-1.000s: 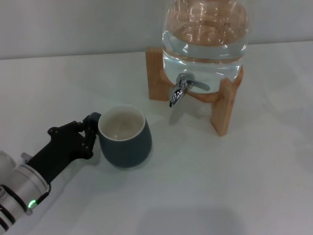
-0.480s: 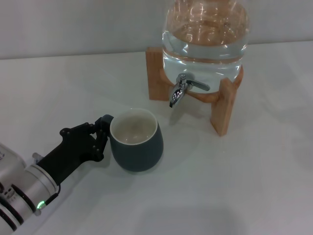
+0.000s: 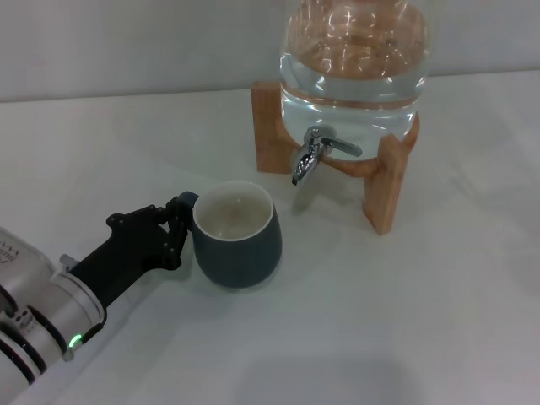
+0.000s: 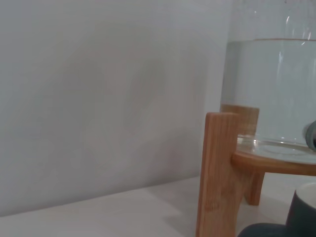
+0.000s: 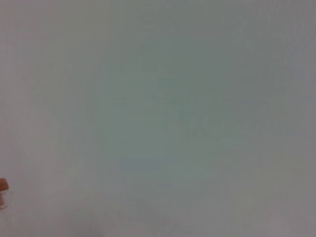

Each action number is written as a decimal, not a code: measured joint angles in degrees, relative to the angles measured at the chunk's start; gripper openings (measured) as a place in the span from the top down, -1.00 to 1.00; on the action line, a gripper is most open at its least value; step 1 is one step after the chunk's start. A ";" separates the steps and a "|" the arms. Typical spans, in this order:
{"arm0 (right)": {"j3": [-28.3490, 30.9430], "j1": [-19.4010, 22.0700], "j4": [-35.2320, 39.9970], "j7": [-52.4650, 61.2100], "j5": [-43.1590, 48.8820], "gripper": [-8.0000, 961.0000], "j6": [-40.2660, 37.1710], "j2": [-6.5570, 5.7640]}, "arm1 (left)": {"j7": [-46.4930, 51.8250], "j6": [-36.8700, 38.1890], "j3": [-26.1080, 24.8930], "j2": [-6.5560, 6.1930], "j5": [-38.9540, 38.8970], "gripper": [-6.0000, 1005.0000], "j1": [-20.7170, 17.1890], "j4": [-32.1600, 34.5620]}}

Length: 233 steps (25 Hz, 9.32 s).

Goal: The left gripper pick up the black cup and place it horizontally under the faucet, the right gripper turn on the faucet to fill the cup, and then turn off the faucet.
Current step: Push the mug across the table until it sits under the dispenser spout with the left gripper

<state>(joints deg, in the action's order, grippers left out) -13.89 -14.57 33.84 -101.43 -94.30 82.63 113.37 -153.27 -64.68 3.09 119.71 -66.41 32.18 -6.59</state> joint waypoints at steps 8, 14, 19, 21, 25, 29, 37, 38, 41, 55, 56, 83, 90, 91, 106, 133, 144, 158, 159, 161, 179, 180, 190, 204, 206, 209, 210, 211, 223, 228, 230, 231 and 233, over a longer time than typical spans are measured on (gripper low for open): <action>0.00 0.02 0.00 0.00 -0.02 -0.75 0.17 0.00 | 0.22 3.07 -0.10 0.00 -0.12 0.79 1.42 -0.20; 0.00 -0.08 0.00 0.00 -0.03 -0.75 0.18 0.07 | 0.14 3.66 -0.11 0.00 -0.13 0.79 1.57 -0.20; 0.00 -0.21 0.00 0.00 -0.02 -0.75 0.17 0.09 | 0.14 4.46 -0.11 0.01 -0.21 0.79 1.99 -0.34; 0.00 -0.24 0.00 0.00 0.00 -0.75 0.17 0.09 | 0.11 5.08 -0.11 0.07 -0.20 0.79 2.36 -0.81; 0.00 -0.18 0.00 0.00 0.01 -0.75 0.17 0.09 | 0.03 5.26 -0.11 0.15 0.11 0.79 2.70 -1.64; 0.00 -0.04 -0.01 0.00 0.00 -0.75 0.17 0.09 | 0.03 5.27 0.02 0.17 0.30 0.79 2.83 -2.39; 0.00 -0.11 -0.01 0.00 0.10 -0.75 0.18 0.09 | 0.24 5.28 -0.06 0.15 0.21 0.79 3.21 -2.90; 0.00 -0.09 0.00 0.00 0.10 -0.75 0.25 0.09 | 0.34 5.47 -0.07 0.13 0.16 0.79 3.43 -2.86; 0.00 -0.02 0.00 0.00 0.10 -0.75 0.44 0.09 | 0.42 6.91 -0.09 0.12 0.09 0.79 4.26 -2.88; 0.00 0.07 0.00 -0.06 -0.12 -0.75 0.62 0.18 | 0.53 8.58 -0.90 0.08 -0.13 0.79 5.99 -2.68; 0.00 0.02 0.00 -0.06 -0.12 -0.75 0.62 0.18 | 0.53 8.99 -0.90 0.08 -0.13 0.79 6.16 -2.77; 0.11 -0.13 -0.36 -0.09 -0.10 -0.76 0.61 -0.04 | 0.58 11.94 -3.07 0.18 0.39 0.79 8.31 -4.26; 0.04 -0.21 -0.36 -0.08 -0.12 -0.76 0.61 -0.23 | 0.59 11.45 -2.82 0.17 2.69 0.79 7.88 -5.38; 0.04 -0.21 -0.36 -0.09 -0.13 -0.76 0.61 -0.26 | 0.59 11.42 -2.91 0.17 3.04 0.79 7.84 -5.55; 0.00 0.16 -0.35 -0.09 -0.27 -0.76 0.62 -0.26 | 0.60 11.46 -2.86 0.17 3.49 0.79 5.93 -6.15; 0.01 -0.23 -0.35 -0.07 -0.09 -0.76 0.60 -0.26 | 0.41 11.84 -4.53 0.09 3.33 0.79 7.50 -5.98; 0.07 -0.25 -0.36 -0.09 -0.08 -0.76 0.60 -0.36 | 0.53 13.16 -4.62 0.17 3.40 0.79 8.36 -6.16; 0.00 -0.28 -0.35 -0.09 -0.07 -0.76 0.48 -0.61 | 0.94 15.83 -5.35 0.23 3.29 0.79 9.79 -6.33; 0.01 -0.28 -0.35 -0.09 -0.08 -0.76 0.45 -0.61 | 1.10 15.97 -5.36 0.24 3.33 0.79 9.90 -6.33; 0.00 -0.28 -0.36 -0.11 -0.11 -0.76 0.42 -0.62 | 1.36 16.60 -5.37 0.25 3.39 0.79 10.21 -6.40; 0.06 -0.36 -0.37 -0.17 -0.29 -0.76 0.34 -0.46 | 2.17 17.93 -5.29 0.18 6.52 0.79 11.15 -7.03; 0.07 -0.36 -0.39 -0.17 -0.30 -0.76 0.34 -0.45 | 2.18 17.93 -5.29 0.17 6.52 0.79 11.15 -7.04; 0.13 -0.46 -0.45 -0.17 -0.36 -0.76 0.35 -0.34 | 2.19 17.93 -5.01 0.02 6.52 0.79 11.15 -7.03; 0.44 -0.98 -0.45 -0.18 -0.35 -0.76 0.27 -0.26 | 2.36 17.98 -4.96 -0.09 6.48 0.79 11.14 -6.65; 0.45 -0.98 -0.45 -0.17 -0.35 -0.76 0.26 -0.26 | 2.67 18.00 -4.97 -0.10 6.48 0.79 11.14 -6.62; 0.51 -0.99 -0.45 -0.18 -0.35 -0.76 0.25 -0.30 | 3.44 18.01 -4.89 -0.17 6.45 0.79 11.19 -6.55; 0.54 -0.99 -0.45 -0.18 -0.35 -0.76 0.23 -0.33 | 3.56 18.01 -4.88 -0.19 6.44 0.79 11.20 -6.53; 0.54 -0.98 -0.45 -0.18 -0.35 -0.76 0.21 -0.34 | 3.58 18.01 -4.88 -0.20 6.43 0.75 11.20 -6.50; 0.53 -0.91 -0.45 -0.17 -0.35 -0.76 0.04 -0.53 | 3.68 18.10 -4.91 -0.09 6.43 0.50 11.24 -6.68; 0.53 -0.77 -0.45 -0.18 -0.35 -0.76 0.05 -0.61 | 3.68 18.16 -5.13 -0.09 6.45 0.46 11.23 -6.76; 0.53 -0.76 -0.45 -0.18 -0.35 -0.76 0.06 -0.62 | 3.69 18.19 -5.17 -0.09 6.46 0.45 11.14 -6.77; 0.53 -0.75 -0.45 -0.20 -0.35 -0.76 0.07 -0.61 | 3.68 18.19 -5.17 -0.09 6.46 0.44 11.12 -6.77; 0.53 -0.77 -0.45 -0.23 -0.35 -0.76 0.08 -0.62 | 3.68 18.20 -5.19 -0.09 6.46 0.43 11.11 -6.77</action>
<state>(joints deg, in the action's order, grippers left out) -13.36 -15.35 33.40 -101.66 -94.65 82.71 112.76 -149.59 -46.49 -2.10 119.62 -59.95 43.29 -13.36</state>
